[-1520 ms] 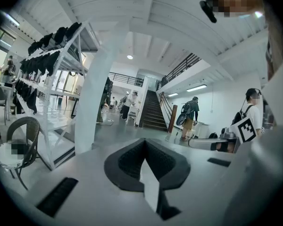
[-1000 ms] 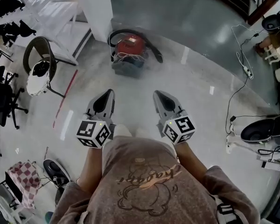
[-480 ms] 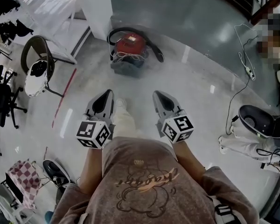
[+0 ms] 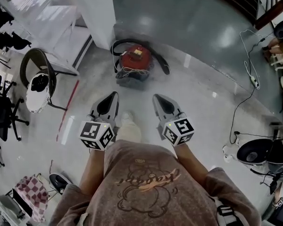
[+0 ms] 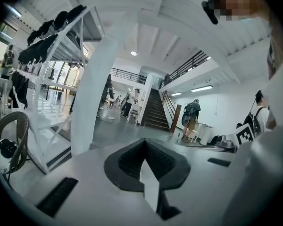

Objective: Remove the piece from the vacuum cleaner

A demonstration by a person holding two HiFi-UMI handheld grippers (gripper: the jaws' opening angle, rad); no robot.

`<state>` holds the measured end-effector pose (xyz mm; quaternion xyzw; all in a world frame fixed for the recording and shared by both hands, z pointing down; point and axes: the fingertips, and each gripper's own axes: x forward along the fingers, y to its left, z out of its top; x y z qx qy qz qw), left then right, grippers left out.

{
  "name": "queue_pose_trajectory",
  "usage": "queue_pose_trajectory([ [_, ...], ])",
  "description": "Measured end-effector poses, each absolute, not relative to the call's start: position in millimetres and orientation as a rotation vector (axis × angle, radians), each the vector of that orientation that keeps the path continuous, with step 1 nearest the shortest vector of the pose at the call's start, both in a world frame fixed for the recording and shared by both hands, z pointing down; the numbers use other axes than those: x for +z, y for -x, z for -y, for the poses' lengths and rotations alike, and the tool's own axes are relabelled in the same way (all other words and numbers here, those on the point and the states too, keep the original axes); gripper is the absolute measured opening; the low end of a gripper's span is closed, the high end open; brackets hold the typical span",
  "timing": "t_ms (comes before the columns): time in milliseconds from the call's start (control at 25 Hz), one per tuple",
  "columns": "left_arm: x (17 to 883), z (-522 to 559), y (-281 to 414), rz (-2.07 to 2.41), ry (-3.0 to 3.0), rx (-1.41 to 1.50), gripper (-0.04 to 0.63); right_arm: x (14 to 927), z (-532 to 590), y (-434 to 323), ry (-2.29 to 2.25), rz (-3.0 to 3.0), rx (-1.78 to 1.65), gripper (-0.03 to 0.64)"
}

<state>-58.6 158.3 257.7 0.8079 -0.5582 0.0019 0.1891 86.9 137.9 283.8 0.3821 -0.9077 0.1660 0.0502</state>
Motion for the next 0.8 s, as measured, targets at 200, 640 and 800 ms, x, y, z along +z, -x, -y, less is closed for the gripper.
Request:
queue_pose_trajectory([
  [200,252,-105,85,1.512,-2.32,0.021,0.002,279,-85,-63,-1.249,2.741,0.499,0.0],
  [640,246,-38,95,1.432,-2.382,0.026,0.002,268,-31,-64,-1.373,2.672,0.485,0.0],
  [800,244,-22,94,1.452,-2.374,0.026,0.002,269,-16,-69,-1.368,2.661,0.487,0.0],
])
